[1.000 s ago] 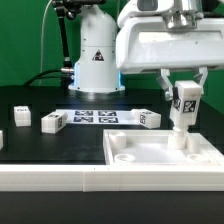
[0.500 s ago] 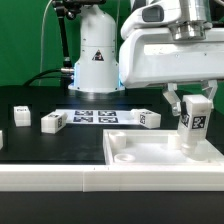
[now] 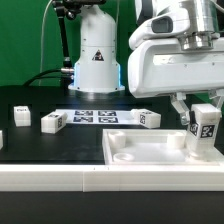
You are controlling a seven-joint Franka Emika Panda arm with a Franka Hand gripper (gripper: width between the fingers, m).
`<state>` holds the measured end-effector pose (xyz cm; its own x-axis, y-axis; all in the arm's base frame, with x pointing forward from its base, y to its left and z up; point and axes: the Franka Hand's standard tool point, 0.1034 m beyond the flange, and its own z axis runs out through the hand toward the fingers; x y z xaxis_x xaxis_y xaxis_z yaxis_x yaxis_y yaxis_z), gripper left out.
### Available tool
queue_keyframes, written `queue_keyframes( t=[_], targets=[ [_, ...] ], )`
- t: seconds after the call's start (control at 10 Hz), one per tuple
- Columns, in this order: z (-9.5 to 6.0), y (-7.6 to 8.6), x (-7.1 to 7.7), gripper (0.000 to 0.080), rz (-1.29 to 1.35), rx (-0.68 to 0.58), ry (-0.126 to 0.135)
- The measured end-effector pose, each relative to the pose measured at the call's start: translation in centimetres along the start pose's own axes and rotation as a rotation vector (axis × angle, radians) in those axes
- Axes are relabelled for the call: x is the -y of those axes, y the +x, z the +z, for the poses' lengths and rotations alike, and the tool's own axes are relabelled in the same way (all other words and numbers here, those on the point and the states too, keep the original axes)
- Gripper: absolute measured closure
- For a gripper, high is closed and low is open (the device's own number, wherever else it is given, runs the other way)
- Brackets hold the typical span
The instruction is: Assemble one leg
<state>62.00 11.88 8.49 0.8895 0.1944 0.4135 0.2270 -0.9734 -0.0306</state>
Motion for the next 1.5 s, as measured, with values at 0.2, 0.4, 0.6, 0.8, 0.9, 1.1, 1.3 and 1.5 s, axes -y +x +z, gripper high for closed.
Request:
queue_keyframes(
  t=[0.2,0.4,0.6,0.8,0.9,1.1,1.3,1.5],
  targets=[
    [0.28,-0.23,0.03,0.0509,-0.001,-0.001,-0.001],
    [0.60,-0.64,0.18,0.0509,-0.006,-0.057,-0.016],
    [0.43,-1.06,0.27,0.0509,-0.013,-0.121,-0.032],
    [0.44,-1.02,0.24,0.0438,-0.013,-0.119,-0.032],
    [0.44,-1.03,0.24,0.0438,-0.013,-0.119,-0.032],
    [0.44,-1.03,0.23,0.0173,-0.013,-0.119,-0.032],
    [0.44,-1.03,0.23,0.0156,-0.013,-0.119,-0.032],
    [0.32,-0.96,0.20,0.0151,-0.014,-0.116,-0.032]
  ],
)
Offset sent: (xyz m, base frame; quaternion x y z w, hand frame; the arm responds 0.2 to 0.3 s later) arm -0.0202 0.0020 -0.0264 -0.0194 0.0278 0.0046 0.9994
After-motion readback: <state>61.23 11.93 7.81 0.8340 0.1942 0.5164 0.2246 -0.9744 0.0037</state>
